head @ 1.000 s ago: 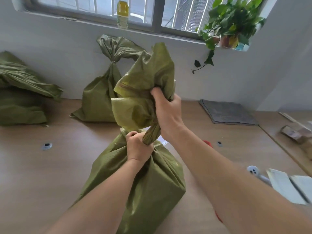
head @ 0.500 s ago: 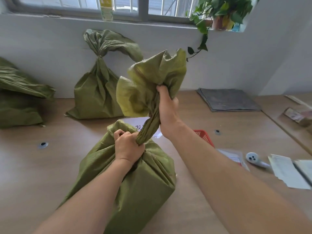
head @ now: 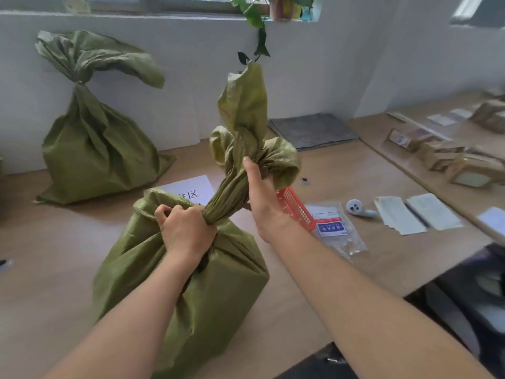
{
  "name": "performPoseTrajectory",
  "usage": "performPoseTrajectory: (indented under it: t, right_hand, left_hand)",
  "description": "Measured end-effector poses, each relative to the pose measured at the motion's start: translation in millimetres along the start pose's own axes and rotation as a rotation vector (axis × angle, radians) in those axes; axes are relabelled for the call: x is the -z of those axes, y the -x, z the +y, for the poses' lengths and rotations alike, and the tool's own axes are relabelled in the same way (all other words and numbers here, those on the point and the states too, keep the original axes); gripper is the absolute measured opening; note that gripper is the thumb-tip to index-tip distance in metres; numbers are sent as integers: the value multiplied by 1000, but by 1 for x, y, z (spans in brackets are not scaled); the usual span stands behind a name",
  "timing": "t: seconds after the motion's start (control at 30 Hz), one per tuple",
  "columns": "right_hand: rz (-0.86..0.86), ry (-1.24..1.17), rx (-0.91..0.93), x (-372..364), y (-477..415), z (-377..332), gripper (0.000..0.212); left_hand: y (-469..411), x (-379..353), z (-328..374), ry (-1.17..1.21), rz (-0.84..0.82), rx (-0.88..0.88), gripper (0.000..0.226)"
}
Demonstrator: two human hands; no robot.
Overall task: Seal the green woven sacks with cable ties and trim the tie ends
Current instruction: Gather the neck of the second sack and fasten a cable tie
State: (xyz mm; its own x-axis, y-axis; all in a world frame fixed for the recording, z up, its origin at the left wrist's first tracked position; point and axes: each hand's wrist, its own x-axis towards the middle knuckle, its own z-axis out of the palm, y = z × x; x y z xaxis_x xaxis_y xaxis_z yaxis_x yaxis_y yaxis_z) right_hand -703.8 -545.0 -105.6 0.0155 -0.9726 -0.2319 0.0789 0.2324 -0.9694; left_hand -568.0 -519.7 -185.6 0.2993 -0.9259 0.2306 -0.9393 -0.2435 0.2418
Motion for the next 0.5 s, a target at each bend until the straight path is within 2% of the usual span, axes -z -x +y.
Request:
performPoseTrajectory:
  t: [0.13, 0.17, 0.3, 0.43, 0.5]
  right_hand:
    - [42, 1, -3, 27, 6, 15, 52]
    - [57, 19, -28, 35, 6, 22, 48]
    - [109, 55, -105, 61, 4, 48, 35]
    - [161, 17, -96, 86, -5, 65, 25]
    - [175, 12, -107, 99, -11, 71, 30]
  left_hand:
    - [4, -1, 22, -34, -34, 50, 22]
    - [5, -3, 25, -40, -47, 71, 20]
    - [7, -9, 35, -76, -40, 123, 19]
    - [14, -18, 58, -99, -16, 137, 16]
    - [22, -23, 79, -123, -4, 130, 16]
